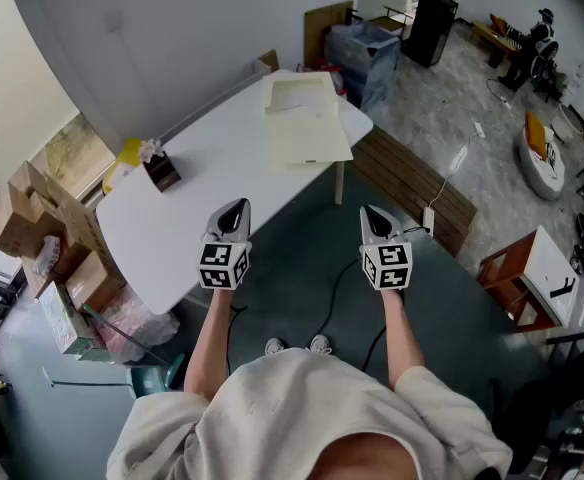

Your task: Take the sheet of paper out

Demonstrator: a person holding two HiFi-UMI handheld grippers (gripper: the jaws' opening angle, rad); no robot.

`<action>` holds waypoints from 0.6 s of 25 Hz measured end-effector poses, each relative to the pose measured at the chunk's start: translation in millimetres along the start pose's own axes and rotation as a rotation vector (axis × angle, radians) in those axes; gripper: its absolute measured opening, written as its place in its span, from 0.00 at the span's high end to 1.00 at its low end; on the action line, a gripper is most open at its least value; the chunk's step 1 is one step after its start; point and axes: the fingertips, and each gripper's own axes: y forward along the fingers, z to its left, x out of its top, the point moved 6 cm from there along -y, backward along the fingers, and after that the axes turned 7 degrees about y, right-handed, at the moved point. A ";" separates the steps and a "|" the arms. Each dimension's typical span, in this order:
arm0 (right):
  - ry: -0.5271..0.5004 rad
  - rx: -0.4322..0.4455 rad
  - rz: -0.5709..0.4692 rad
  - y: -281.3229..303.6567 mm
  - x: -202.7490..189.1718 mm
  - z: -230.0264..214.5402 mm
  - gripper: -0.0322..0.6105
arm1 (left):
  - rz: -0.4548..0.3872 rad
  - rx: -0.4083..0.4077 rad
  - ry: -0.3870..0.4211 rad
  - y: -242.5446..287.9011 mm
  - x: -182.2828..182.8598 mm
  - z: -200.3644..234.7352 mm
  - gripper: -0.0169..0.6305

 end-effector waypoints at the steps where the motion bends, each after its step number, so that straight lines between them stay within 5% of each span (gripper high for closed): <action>1: -0.001 0.000 0.001 0.9 -1.2 0.6 0.95 | -0.001 0.000 -0.001 -0.1 -0.6 0.4 0.97; 15: -0.001 0.009 -0.017 2.2 -9.7 -16.3 0.95 | 0.011 0.016 0.002 9.0 -1.7 -13.1 0.97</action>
